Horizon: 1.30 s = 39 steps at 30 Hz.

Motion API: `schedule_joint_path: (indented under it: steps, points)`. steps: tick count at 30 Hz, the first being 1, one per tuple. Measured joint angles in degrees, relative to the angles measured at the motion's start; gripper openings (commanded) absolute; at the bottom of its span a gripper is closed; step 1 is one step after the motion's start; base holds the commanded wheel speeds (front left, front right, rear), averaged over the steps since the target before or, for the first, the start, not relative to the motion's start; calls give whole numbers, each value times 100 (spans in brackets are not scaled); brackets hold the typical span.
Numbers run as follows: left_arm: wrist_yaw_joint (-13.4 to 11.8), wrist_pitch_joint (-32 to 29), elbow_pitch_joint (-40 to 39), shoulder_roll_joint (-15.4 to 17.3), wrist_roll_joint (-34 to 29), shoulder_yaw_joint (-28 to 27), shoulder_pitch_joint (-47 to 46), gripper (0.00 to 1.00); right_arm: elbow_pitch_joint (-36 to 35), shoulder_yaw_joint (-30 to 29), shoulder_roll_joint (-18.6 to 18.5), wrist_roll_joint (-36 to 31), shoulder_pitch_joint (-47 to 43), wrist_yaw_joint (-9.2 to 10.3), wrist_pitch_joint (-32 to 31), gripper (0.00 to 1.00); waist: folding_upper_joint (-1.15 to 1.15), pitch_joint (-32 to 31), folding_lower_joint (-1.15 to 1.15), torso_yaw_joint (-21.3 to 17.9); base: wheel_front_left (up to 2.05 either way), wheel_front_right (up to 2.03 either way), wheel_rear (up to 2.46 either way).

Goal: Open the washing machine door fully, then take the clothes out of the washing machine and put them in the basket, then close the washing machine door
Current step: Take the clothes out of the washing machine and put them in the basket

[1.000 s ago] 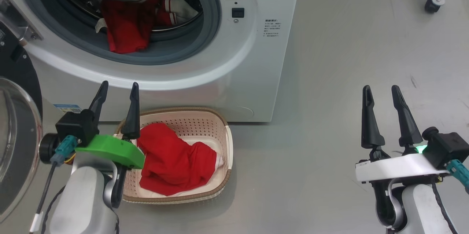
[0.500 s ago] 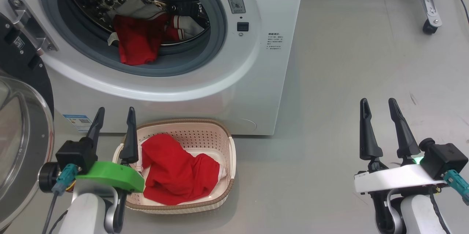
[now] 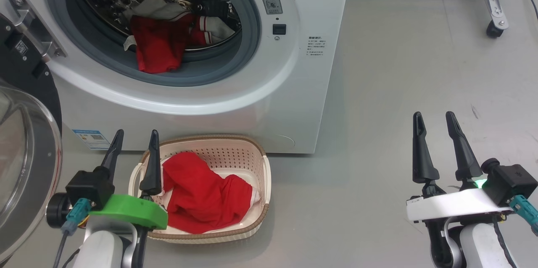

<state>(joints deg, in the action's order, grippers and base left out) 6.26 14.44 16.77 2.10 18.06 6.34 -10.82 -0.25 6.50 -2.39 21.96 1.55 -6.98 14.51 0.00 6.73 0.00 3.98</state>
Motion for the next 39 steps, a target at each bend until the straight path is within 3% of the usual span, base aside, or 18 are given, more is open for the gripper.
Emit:
schedule_joint_path:
  steps: [28, 39]
  points:
    - [-143, 0, -283, 0, 57, 154, 178, 100, -45, 67, -1, 1, -3, 3, 0, 100, 0, 23, 0, -37, 0, 0, 0]
    - [-212, 0, -468, 1, 2, 166, 177, 100, -208, 110, 1, 1, -2, 7, 1, 100, 0, 356, 0, -165, 0, 0, 0]
